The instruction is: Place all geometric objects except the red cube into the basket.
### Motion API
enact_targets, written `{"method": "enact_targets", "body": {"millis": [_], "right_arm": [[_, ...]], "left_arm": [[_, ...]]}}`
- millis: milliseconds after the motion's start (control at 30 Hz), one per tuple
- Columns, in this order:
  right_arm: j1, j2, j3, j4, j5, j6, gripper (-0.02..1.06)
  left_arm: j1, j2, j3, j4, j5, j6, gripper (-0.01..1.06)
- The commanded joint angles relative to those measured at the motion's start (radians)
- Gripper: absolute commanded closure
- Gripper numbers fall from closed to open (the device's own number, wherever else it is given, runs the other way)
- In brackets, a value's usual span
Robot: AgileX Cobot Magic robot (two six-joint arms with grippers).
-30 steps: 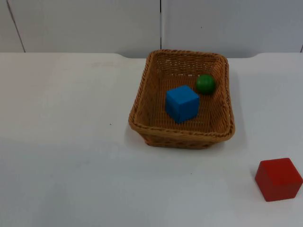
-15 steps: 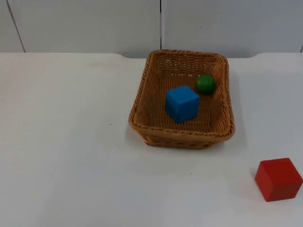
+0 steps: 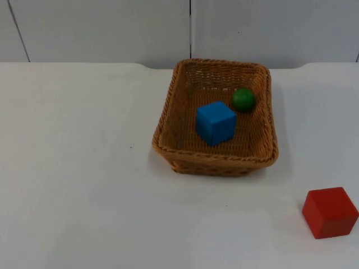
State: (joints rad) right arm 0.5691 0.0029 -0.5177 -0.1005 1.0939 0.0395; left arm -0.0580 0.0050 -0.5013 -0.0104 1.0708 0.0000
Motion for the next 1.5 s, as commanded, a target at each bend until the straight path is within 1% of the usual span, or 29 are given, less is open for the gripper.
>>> {"method": "enact_targets", "body": {"millis": [0, 200, 300, 400, 500, 533, 600, 700, 733, 867, 1000, 1333, 1400, 1467], "right_arm": [[0.000, -0.003, 0.004, 0.001, -0.014, 0.004, -0.01], [0.000, -0.003, 0.004, 0.001, -0.014, 0.004, -0.01], [-0.015, -0.003, 0.004, 0.001, -0.014, 0.004, -0.01], [-0.098, -0.003, 0.004, 0.001, -0.016, 0.004, -0.01], [-0.231, -0.003, 0.004, 0.001, -0.016, 0.004, -0.01], [-0.231, -0.003, 0.004, 0.001, -0.016, 0.004, -0.01], [-0.322, -0.003, 0.004, 0.001, -0.016, 0.004, -0.01], [-0.429, -0.003, 0.004, 0.001, -0.016, 0.004, -0.01], [-0.429, -0.003, 0.004, 0.001, -0.016, 0.004, -0.01], [-0.515, -0.003, 0.004, 0.001, -0.016, 0.004, -0.01], [-0.536, -0.003, 0.004, 0.001, -0.016, 0.004, -0.01], [-0.536, -0.003, 0.004, 0.001, -0.016, 0.004, -0.01], [-0.536, -0.003, 0.004, 0.001, -0.016, 0.004, -0.01], [-0.536, -0.003, 0.004, 0.001, -0.016, 0.004, -0.01]], "left_arm": [[0.002, -0.005, 0.006, 0.003, 0.004, 0.000, 0.00], [0.002, -0.005, 0.006, 0.003, 0.004, 0.000, 0.00], [0.002, -0.005, 0.006, 0.003, 0.004, 0.000, 0.00], [0.002, -0.005, 0.006, 0.003, 0.004, 0.000, 0.00], [0.002, -0.005, 0.006, 0.003, 0.004, 0.000, 0.00], [0.002, -0.005, 0.006, 0.003, 0.004, 0.000, 0.00], [0.002, -0.005, 0.006, 0.003, 0.004, 0.000, 0.00], [0.002, -0.005, 0.006, 0.003, 0.004, 0.000, 0.00], [0.002, -0.005, 0.006, 0.003, 0.004, 0.000, 0.00], [0.002, -0.005, 0.006, 0.003, 0.004, 0.000, 0.00], [0.002, -0.005, 0.006, 0.003, 0.004, 0.000, 0.00], [0.002, -0.005, 0.005, 0.003, 0.004, 0.000, 0.00], [0.013, -0.005, 0.005, 0.003, 0.004, 0.000, 0.00], [0.042, -0.005, 0.005, 0.003, 0.004, 0.000, 0.00]]}}
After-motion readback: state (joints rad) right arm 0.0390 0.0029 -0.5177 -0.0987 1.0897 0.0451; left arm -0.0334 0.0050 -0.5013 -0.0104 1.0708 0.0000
